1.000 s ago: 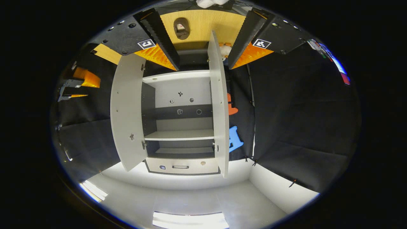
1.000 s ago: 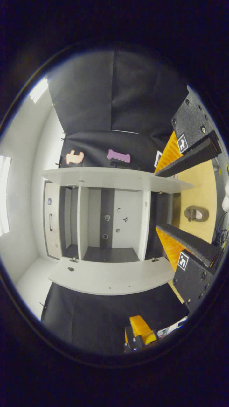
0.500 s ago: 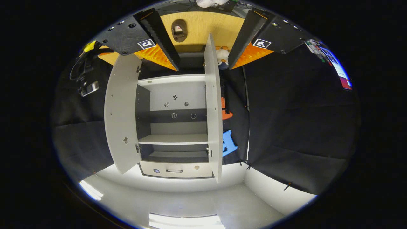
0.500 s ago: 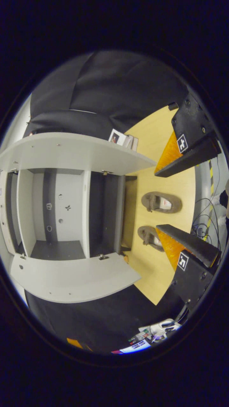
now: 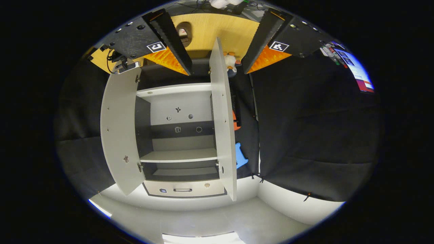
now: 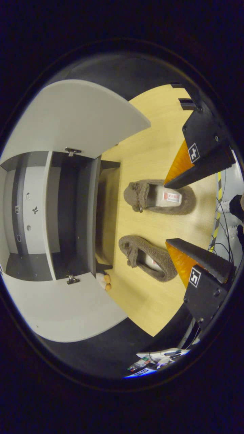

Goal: Grab one shoe with the right hand and put it into the shoe cabinet, grab the other shoe with the left hand and put it into the shoe cabinet; then close the right door with the right hand and the left door with the left hand.

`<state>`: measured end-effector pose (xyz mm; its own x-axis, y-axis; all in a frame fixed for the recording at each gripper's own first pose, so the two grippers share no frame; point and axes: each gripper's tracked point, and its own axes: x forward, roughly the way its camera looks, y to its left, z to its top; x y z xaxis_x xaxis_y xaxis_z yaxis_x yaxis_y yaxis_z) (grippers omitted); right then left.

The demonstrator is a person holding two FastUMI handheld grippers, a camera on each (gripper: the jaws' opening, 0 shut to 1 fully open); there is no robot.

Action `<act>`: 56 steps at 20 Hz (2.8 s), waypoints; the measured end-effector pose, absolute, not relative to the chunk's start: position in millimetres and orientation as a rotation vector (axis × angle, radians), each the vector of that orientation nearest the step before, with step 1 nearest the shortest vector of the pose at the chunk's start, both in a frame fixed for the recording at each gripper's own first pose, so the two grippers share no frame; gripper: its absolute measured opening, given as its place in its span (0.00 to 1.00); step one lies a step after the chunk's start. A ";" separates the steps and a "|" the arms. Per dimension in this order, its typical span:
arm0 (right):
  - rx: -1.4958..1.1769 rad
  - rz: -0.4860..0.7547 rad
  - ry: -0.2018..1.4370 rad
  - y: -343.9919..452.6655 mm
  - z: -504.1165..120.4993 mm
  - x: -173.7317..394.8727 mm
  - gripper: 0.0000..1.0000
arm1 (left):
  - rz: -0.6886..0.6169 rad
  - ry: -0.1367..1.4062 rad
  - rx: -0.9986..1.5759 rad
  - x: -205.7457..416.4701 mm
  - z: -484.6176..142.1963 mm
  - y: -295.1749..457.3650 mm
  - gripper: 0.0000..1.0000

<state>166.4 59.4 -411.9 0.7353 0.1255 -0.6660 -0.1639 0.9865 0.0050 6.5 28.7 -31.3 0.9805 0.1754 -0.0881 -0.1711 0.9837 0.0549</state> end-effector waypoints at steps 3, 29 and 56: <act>-0.023 0.145 0.775 59.3 -438.4 196.0 0.95 | 0.200 0.104 0.054 13.9 -35.8 29.2 0.96; 0.010 0.180 0.556 86.3 -345.4 296.3 0.10 | 0.214 0.142 0.047 56.1 -58.8 28.2 0.96; 0.001 0.129 0.578 132.2 -136.7 563.7 0.08 | 0.360 0.156 -0.017 29.5 -70.4 25.5 0.96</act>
<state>563.7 132.2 -136.7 0.8299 0.1219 -0.5445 -0.1215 0.9919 0.0369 29.5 25.5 -70.4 0.9241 0.3493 -0.1548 -0.3519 0.9360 0.0114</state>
